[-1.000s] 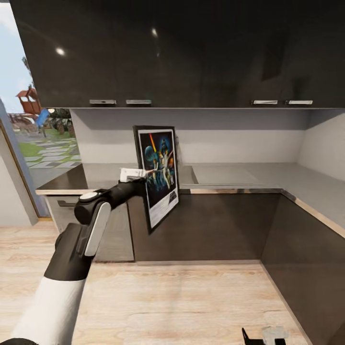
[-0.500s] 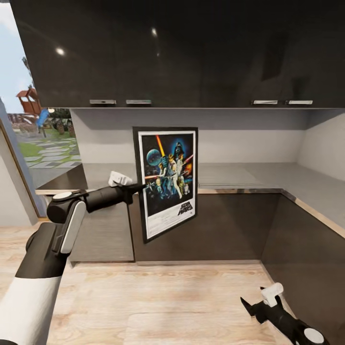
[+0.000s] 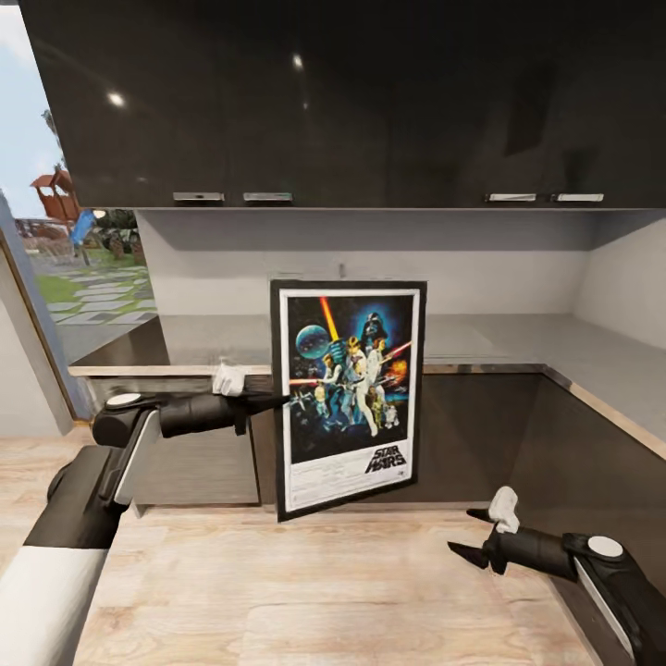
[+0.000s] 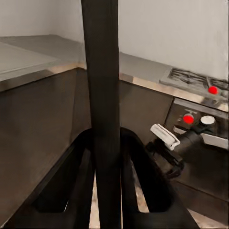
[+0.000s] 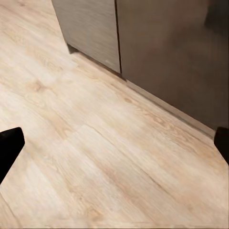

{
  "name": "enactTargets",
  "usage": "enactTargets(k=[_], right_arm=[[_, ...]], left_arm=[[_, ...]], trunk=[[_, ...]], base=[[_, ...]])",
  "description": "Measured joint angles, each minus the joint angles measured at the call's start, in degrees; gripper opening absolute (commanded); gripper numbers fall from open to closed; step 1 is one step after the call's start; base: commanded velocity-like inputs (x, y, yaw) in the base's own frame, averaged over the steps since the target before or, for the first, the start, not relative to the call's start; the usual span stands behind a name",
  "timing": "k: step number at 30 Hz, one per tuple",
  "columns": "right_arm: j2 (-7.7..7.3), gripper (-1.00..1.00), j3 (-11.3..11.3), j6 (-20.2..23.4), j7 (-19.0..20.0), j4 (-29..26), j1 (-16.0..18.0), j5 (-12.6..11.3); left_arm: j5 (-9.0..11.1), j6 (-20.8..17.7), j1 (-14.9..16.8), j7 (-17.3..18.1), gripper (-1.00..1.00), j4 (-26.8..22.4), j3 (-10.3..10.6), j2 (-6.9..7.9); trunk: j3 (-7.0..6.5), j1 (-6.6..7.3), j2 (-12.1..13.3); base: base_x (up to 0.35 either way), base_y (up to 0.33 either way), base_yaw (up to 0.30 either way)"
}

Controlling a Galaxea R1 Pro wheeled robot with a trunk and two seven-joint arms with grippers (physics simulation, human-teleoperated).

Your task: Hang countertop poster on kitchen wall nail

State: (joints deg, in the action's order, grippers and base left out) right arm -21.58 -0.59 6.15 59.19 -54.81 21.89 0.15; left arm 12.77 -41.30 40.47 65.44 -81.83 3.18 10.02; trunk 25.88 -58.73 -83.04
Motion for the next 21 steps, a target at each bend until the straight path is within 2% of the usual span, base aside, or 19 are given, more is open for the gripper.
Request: enactTargets(k=[3, 5, 7, 11, 18, 21], right_arm=[[-1.06, 1.00, 0.02, 2.74, 4.84, 0.01, 1.26, 0.03], [-3.10, 1.00, -0.31, 4.41, 11.06, 0.01, 2.05, -0.03], [-4.27, 1.00, -2.01, 5.09, 15.50, 0.00, 2.32, -0.10], [-5.32, 1.00, -4.29, 5.63, 23.29, -0.36, 2.60, 0.06], [-5.68, 1.00, -4.81, 5.74, 27.20, -0.66, 2.82, 0.22], [-5.74, 1.00, -4.87, 5.73, 28.88, -0.70, 2.85, 0.24]], left_arm=[[-0.01, 0.78, -0.44, 2.73, -1.00, 1.64, -0.02, 0.02], [-0.06, 1.22, -0.70, 6.39, -1.00, 3.77, -0.03, 0.03], [-0.07, 1.45, -0.78, 8.39, -1.00, 5.09, -0.03, 0.03], [-0.15, 2.16, -0.85, 10.26, -1.00, 6.30, 0.00, 0.03], [-0.16, 3.62, -0.88, 11.42, -1.00, 8.98, 0.30, 0.03], [-0.36, 7.71, -0.92, 15.20, -1.00, 11.80, 1.13, 0.03]], trunk=[[0.00, 0.00, 0.00], [0.00, 0.00, 0.00], [0.00, 0.00, 0.00], [0.00, 0.00, 0.00], [0.00, 0.00, 0.00], [0.00, 0.00, 0.00]], base=[[0.000, 0.000, 0.000], [0.000, 0.000, 0.000], [0.000, 0.000, 0.000], [0.000, 0.000, 0.000], [0.000, 0.000, 0.000], [0.000, 0.000, 0.000]])
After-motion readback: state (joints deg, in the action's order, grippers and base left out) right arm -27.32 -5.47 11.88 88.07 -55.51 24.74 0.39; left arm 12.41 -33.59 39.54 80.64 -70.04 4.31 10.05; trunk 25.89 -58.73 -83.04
